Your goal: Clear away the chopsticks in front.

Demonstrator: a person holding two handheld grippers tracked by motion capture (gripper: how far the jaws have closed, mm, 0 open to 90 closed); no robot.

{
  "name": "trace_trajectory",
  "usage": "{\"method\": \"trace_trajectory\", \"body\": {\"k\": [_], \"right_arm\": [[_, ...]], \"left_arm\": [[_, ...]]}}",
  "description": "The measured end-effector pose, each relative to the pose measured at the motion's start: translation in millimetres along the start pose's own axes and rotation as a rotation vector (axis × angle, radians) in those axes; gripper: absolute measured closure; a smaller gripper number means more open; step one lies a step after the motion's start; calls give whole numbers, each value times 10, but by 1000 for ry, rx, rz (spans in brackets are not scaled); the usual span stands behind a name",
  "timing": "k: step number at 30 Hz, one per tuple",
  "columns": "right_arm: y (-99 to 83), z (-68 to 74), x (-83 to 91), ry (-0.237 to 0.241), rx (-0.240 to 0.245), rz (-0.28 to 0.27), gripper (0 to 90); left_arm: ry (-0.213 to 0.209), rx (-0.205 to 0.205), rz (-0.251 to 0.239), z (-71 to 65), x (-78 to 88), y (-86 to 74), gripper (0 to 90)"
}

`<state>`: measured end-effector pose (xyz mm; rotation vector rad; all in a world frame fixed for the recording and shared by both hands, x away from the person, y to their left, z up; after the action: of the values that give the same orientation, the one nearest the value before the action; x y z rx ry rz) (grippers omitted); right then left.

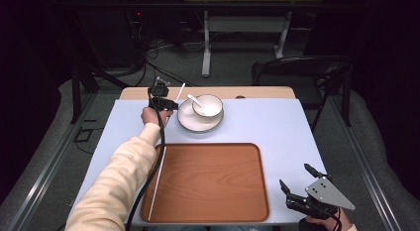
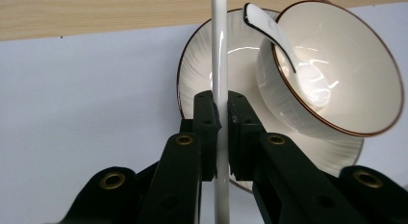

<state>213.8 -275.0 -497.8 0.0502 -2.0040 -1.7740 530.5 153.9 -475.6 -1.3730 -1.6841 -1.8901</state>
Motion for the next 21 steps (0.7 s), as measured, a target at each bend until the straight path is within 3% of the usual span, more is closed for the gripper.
{"method": "trace_trajectory", "body": {"k": [15, 21], "right_arm": [[2, 5, 3, -1, 3, -1, 143], [1, 3, 5, -2, 2, -1, 143]], "left_arm": [[-71, -18, -59, -119, 470, -235, 843], [-100, -27, -94, -237, 682, -425, 843]]}}
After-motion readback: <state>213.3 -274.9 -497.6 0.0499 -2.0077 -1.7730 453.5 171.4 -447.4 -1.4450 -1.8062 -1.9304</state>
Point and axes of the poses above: each handheld gripper's, and its own axes: x roughly backward along the jaws, y roughly out of its top, z roughly to its left, the point moved 1 cm from there along -x, roughly forward along the jaws, and after that the axes turned 12 degrees about -x, right-handed, at the moved point
